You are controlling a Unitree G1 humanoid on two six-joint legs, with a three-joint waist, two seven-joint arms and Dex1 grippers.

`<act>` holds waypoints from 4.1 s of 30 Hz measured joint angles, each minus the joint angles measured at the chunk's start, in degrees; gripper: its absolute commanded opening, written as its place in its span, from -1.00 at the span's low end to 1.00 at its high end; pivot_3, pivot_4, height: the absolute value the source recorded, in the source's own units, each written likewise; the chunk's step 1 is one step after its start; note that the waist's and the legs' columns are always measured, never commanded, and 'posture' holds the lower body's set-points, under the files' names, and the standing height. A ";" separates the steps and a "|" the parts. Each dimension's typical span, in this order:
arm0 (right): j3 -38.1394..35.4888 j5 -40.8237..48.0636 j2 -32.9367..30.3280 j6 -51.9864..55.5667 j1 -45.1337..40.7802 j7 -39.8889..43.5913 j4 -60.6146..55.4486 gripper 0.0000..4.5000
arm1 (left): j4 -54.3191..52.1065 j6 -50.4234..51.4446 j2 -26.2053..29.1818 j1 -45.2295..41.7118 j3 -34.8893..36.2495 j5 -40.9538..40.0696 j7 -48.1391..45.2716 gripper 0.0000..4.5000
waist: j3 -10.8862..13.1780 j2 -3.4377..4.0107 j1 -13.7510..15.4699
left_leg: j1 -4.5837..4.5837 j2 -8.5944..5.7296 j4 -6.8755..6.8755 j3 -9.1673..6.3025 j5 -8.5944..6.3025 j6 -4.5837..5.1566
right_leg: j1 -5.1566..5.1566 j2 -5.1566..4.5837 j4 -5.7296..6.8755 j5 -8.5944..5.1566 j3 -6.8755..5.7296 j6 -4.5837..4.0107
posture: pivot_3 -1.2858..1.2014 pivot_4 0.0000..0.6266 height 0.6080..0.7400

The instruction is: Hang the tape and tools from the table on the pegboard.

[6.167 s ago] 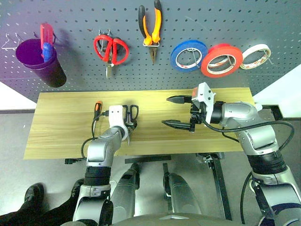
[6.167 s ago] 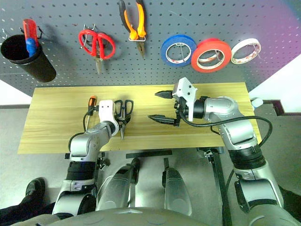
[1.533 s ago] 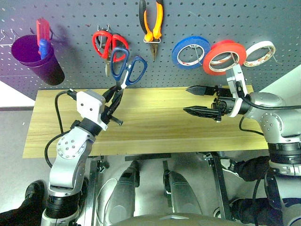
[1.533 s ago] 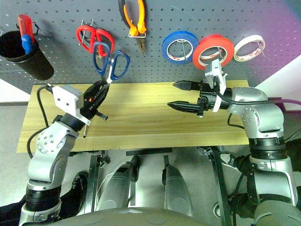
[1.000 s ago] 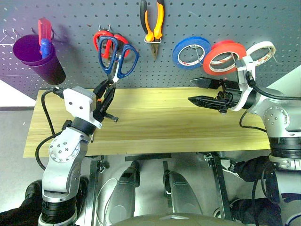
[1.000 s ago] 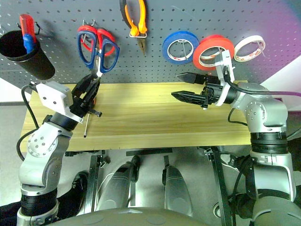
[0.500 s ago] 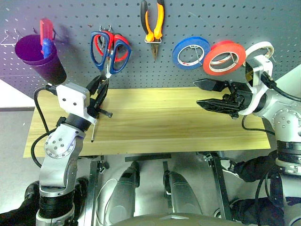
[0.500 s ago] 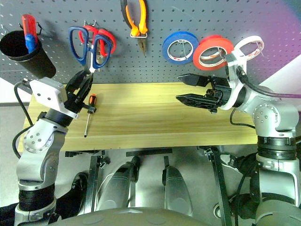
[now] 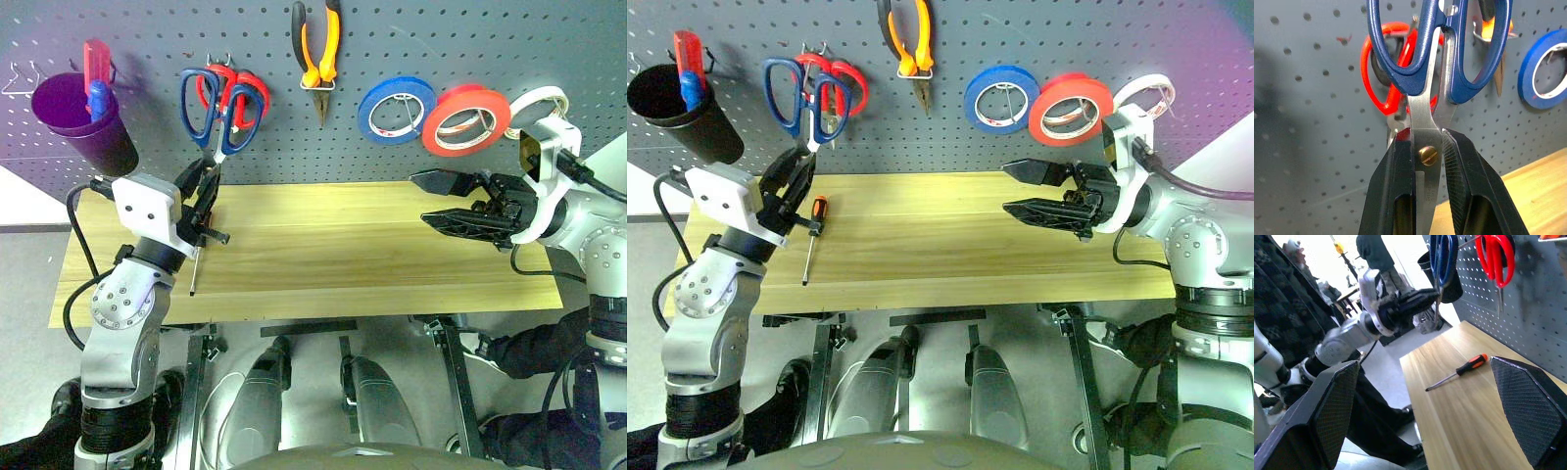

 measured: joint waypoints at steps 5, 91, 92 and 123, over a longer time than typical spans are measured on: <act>-0.78 1.63 -0.15 1.26 -0.21 -0.33 -0.26 1.00 | 2.63 -0.86 -1.55 -0.05 -0.92 0.00 -0.33 -0.79 | -0.02 0.00 -0.04 | -0.02 0.00 0.08 0.00 0.00 0.01 | 0.01 0.00 0.03 0.00 0.00 0.00 | 0.01 -0.08 1.00; 2.85 6.34 1.13 2.17 0.69 0.61 -7.89 1.00 | 14.01 13.71 -0.98 3.26 4.54 -2.02 7.17 0.99 | -0.91 0.20 -0.05 | -0.25 -0.05 0.86 0.00 -0.37 0.61 | 0.01 -0.07 0.25 0.09 0.06 0.17 | 0.02 0.02 1.00; 2.87 6.35 1.11 2.23 0.68 0.81 -7.96 1.00 | 14.62 14.69 -0.68 2.63 4.63 -2.09 7.38 0.99 | -0.91 0.20 -0.07 | -0.25 -0.05 0.85 0.00 -0.37 0.62 | 0.01 -0.06 0.25 0.09 0.06 0.17 | 0.02 0.03 1.00; 2.92 5.91 -1.28 3.26 4.91 -1.33 -12.78 1.00 | 37.93 24.26 0.48 -13.29 0.15 1.01 7.59 0.99 | -0.90 0.19 -0.57 | -0.26 -0.05 0.85 0.04 -0.45 0.74 | 0.00 -0.11 0.24 0.09 0.12 0.17 | -0.04 0.17 1.00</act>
